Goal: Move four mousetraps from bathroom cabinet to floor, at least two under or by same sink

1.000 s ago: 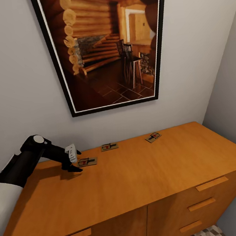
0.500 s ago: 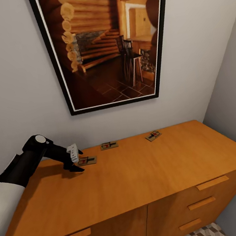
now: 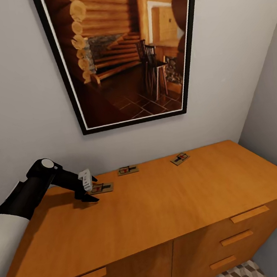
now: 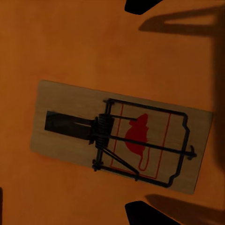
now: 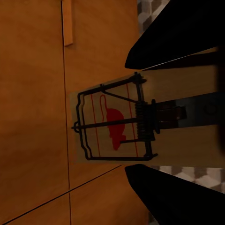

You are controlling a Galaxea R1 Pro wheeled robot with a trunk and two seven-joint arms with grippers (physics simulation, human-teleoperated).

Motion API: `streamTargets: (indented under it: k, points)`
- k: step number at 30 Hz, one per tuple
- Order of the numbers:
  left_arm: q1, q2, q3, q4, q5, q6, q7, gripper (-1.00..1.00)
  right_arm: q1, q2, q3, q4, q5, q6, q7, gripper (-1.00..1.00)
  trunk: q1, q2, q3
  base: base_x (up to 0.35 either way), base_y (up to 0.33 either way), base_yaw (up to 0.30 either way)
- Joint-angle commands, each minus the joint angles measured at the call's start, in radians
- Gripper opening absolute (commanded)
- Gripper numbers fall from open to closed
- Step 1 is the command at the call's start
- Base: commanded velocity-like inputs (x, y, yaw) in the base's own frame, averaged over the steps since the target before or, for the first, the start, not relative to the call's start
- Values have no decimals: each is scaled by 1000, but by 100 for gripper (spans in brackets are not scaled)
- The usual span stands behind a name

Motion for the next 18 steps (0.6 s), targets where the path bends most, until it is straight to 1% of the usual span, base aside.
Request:
streamTargets:
  k: [1, 7, 11, 18]
  points:
    - [-1, 1, -2, -1, -4, 11, -4, 100, -1, 0, 5, 1, 1, -2, -6, -100, 0, -1, -1, 0, 0, 0]
    - [-1, 1, -2, 7, -4, 9, -4, 100, -1, 0, 4, 1, 1, -2, -6, -100, 0, -1, -1, 0, 0, 0]
    - [-1, 1, -2, 30, -4, 8, -4, 100, -1, 0, 4, 1, 1, -2, -6, -100, 0, -1, -1, 0, 0, 0]
    - [-1, 1, -2, 34, -4, 7, -4, 100, -1, 0, 4, 1, 1, -2, -6, -100, 0, -1, -1, 0, 0, 0]
